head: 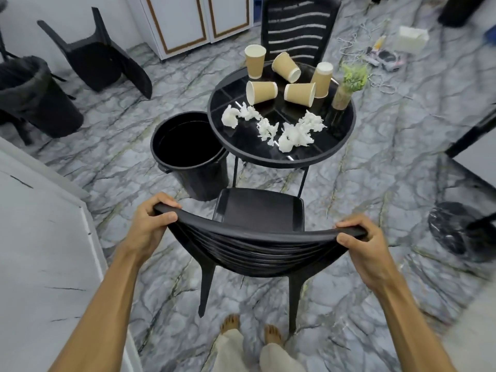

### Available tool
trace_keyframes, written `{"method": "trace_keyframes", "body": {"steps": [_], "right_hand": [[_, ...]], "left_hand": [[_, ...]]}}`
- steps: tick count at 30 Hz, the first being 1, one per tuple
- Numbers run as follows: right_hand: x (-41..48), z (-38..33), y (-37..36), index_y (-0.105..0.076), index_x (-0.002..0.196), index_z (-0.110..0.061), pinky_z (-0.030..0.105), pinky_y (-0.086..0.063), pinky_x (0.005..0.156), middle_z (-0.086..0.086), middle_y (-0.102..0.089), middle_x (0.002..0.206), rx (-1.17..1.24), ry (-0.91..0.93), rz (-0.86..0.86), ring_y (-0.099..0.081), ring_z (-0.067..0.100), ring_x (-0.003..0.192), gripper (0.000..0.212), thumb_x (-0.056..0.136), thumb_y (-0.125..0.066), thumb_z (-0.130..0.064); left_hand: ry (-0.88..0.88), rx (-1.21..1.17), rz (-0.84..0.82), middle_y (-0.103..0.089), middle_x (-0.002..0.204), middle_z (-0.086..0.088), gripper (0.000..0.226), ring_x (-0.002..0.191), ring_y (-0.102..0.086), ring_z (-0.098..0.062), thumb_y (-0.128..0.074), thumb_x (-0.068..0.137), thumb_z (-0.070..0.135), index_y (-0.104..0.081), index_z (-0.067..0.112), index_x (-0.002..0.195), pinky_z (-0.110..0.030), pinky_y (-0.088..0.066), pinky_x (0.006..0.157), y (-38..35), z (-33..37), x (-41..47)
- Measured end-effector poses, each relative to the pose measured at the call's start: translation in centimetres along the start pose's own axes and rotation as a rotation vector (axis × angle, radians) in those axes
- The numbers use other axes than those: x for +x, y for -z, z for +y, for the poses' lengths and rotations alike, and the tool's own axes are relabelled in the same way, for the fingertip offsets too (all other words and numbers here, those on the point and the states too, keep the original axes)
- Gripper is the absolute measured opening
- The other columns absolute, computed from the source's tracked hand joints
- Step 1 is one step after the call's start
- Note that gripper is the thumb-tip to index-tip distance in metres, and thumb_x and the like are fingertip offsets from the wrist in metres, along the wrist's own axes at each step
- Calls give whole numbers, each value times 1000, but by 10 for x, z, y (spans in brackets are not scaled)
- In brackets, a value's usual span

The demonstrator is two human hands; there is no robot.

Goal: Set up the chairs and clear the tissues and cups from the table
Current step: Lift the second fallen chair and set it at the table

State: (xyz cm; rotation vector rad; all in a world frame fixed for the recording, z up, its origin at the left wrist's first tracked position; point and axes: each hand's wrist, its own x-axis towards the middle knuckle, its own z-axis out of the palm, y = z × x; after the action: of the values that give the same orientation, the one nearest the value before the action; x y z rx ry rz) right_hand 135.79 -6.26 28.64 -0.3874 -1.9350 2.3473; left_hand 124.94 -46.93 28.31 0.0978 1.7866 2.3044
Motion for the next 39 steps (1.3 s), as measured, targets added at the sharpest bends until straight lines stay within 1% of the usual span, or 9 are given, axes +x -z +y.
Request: {"method": "trace_keyframes", "body": {"steps": [9,13,18,20,24,29,31,34,39], "right_hand": [[17,5,-30,-70,70,-23,22,-51,67,-2,-66,72,17,21,58,-61,16,71,46,38,-95,-46],[27,4,-37,-70,68,-24,20,-51,64,-5,-66,68,13,29,51,-62,11,66,31,45,-90,-28],[34,8,-37,-70,70,-23,22,-50,68,-1,-64,73,7,31,64,-60,16,72,21,60,-75,-4],[36,10,-38,-70,72,-22,23,-50,68,-1,-64,74,5,29,57,-59,17,72,22,57,-83,-11],[35,13,-42,-70,74,-22,21,-50,67,-3,-64,73,-16,21,49,-60,14,70,45,43,-94,-45],[29,17,-40,-70,74,-22,24,-51,71,-3,-64,74,-17,-6,43,-60,16,74,46,42,-94,-46],[25,19,-39,-71,73,-23,27,-51,74,-3,-65,74,-40,-28,38,-60,18,77,39,44,-94,-35],[12,22,-42,-71,69,-24,24,-50,67,-6,-66,71,-40,-47,16,-61,12,71,22,58,-80,-8],[-14,37,-42,-71,66,-22,22,-52,64,-5,-68,71,-18,-72,4,-63,10,69,25,59,-70,2]], "left_hand": [[25,-5,-83,-64,78,3,42,74,-61,-12,-96,44,41,-69,22,70,-20,-50,68,24,5,46],[19,-7,-87,-65,78,5,41,75,-62,-11,-95,44,41,-69,22,70,-20,-51,68,29,6,57],[2,35,-98,-62,81,1,40,77,-61,-11,-93,46,43,-70,23,71,-19,-50,69,32,2,70],[3,34,-101,-61,82,-1,40,77,-61,-12,-93,47,42,-70,22,72,-20,-51,69,35,-1,74],[0,18,-102,-62,80,2,31,78,-61,-10,-90,52,32,-68,22,72,-19,-51,69,41,-4,76],[19,36,-132,-61,83,0,38,81,-59,-12,-93,49,39,-69,22,73,-19,-50,71,48,-9,71],[36,32,-147,-62,83,1,45,80,-59,-12,-94,46,42,-68,20,75,-19,-50,71,53,-12,65],[47,41,-166,-63,82,1,51,79,-60,-12,-95,44,43,-67,15,77,-20,-50,70,60,-15,57],[83,60,-180,-64,82,2,49,79,-61,-10,-96,41,44,-71,18,74,-20,-51,67,70,-26,29]]}}
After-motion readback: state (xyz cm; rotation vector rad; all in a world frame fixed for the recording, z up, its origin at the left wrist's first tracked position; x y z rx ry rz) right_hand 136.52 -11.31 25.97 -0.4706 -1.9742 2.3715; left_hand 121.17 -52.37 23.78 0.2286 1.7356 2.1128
